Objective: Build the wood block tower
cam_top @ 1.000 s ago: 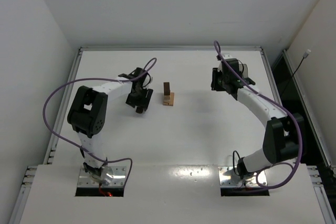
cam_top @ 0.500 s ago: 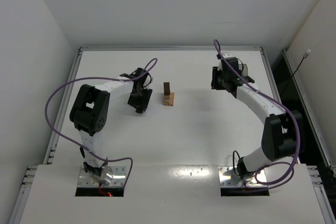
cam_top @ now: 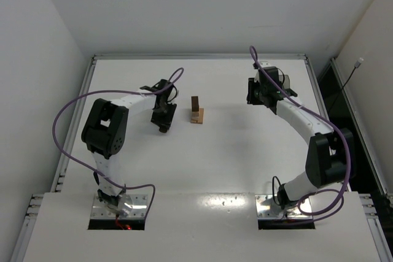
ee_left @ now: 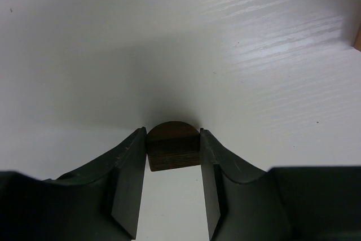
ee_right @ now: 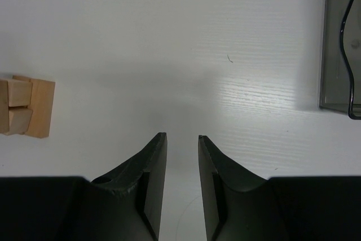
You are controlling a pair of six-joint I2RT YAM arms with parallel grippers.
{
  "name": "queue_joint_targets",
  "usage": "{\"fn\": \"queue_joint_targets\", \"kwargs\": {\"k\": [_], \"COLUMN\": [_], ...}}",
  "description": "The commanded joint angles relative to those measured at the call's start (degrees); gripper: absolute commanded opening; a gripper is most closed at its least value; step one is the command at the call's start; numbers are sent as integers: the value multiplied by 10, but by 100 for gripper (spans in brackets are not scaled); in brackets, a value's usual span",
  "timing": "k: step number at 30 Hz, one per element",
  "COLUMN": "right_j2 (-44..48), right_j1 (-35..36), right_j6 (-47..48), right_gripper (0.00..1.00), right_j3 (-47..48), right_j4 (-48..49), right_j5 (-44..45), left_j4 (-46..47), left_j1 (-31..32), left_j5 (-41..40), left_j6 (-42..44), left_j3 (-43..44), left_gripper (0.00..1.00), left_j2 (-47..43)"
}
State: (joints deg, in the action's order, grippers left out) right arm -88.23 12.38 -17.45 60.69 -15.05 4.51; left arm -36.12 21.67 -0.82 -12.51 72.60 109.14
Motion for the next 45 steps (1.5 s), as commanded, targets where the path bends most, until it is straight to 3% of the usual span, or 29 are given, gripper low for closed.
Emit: {"fn": "queue_joint_targets", "kwargs": {"k": [1,7,12,18,23,24,27,30,31,34,38,39,40,41,45], "right_j2": [2,7,7,18,34,41,46,53,64,82,51,44,38,32,27], "right_j1": [-3,-3,2,2,-3,-3,-3,-3,-3,10,32,40,41,49,79], "right_j6": [8,8,19,47,128,128,121,91,80,32,-31,-55,-68,-78,-94], "right_gripper": [26,26,30,36,43,43,46,51,52,55,56,56,56,56,56], "right_j3": [16,16,11,11,30,30,17,-10,-23,-71,-68,-60,-60,-60,-50], "right_j4": [23,23,28,34,32,38,84,162,195,343,436,457,474,493,542], "right_j5": [4,-1,-13,-69,-216,-255,-329,-420,-455,-507,-569,-582,-582,-589,-583], "left_j4": [5,5,0,0,-8,-14,12,142,237,300,252,211,156,38,37], "left_j1": [4,4,-1,-46,-109,-131,-166,-176,-176,-176,-171,-171,-171,-171,-171], "left_j5": [10,29,95,211,392,467,591,749,796,829,882,891,904,920,935], "left_j6": [-4,1,-5,-36,-42,-48,-98,-207,-294,-356,-344,-315,-224,-180,-199], "left_j3": [13,19,56,98,151,156,145,88,72,54,78,116,143,167,164], "left_gripper": [25,12,0,0,0,0,0,0,0,0,0,0,0,0,0], "left_j2": [-10,-36,-56,-94,-115,-115,-115,-108,-108,-115,-109,-104,-84,-72,-77]}}
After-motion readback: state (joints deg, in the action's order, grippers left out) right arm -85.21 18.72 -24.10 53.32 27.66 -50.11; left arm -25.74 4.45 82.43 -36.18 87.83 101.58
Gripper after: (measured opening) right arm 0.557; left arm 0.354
